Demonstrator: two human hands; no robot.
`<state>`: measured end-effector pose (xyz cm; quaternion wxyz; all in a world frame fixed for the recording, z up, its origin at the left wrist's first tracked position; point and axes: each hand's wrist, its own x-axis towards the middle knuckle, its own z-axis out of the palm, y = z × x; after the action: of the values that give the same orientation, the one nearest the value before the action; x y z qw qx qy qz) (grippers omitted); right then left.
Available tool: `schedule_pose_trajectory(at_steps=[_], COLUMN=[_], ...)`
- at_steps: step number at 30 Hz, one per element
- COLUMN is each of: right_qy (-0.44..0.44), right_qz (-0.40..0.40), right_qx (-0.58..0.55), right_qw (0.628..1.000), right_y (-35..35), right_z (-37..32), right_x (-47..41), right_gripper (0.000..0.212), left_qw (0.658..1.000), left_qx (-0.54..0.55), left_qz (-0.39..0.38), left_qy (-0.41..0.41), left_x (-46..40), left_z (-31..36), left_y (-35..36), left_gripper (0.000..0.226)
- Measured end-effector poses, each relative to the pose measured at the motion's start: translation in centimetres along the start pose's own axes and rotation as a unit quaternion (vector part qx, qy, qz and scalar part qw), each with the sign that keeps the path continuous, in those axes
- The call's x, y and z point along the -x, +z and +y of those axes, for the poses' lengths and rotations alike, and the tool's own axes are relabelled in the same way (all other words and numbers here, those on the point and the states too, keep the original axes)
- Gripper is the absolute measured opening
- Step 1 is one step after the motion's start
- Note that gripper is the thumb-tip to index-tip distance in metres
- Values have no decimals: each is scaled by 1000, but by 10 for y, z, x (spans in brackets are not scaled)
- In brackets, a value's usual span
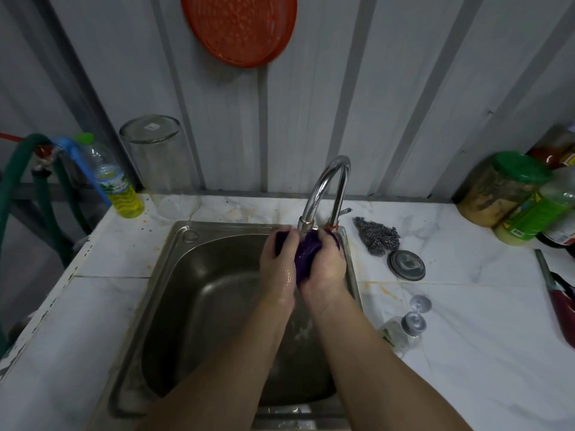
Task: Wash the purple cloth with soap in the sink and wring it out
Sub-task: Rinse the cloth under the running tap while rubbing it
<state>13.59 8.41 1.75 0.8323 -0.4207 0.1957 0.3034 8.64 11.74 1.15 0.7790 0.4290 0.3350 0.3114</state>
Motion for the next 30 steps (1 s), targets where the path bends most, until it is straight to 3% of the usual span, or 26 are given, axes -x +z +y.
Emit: schedule_pose_trajectory(at_steps=[2,5,7,9,14,17,20,24,27,30], right_qy=[-59,-54,-39,-39,-48,-105,-143,-120,-145,-152], right_qz=[13,-13,-14,-7,1,-10,-2,21,-3,-29], right_qx=[3,-61,-87,-92,-11,89,182,274,301,270], right_qw=[998,997,995,995,999,990,973,954,943,950], right_y=[-5,-11,-10,-9,-7,-6,-4,-1,-6,-11], right_z=[5,8,8,5,-2,-2,-1,-1,-1,-1], right_x=[2,3,2,0,-5,-8,-9,-8,-15,-21], right_gripper=[30,46,42,34,18,4,12,37,33,22], left_qw=[999,984,967,968,974,977,976,975,981,980], left_qx=[-5,84,138,123,67,28,-13,-55,-92,-61], left_qz=[33,120,161,165,178,185,194,176,114,27], left_qy=[-15,-101,-140,-142,-126,-105,-97,-123,-127,-186], left_x=[-5,-14,-17,-20,-22,-23,-22,-20,-20,-16], left_z=[2,11,15,15,19,21,23,24,26,37], left_y=[4,11,12,12,15,18,21,13,4,-8], left_gripper=[14,25,21,8,20,29,38,41,29,25])
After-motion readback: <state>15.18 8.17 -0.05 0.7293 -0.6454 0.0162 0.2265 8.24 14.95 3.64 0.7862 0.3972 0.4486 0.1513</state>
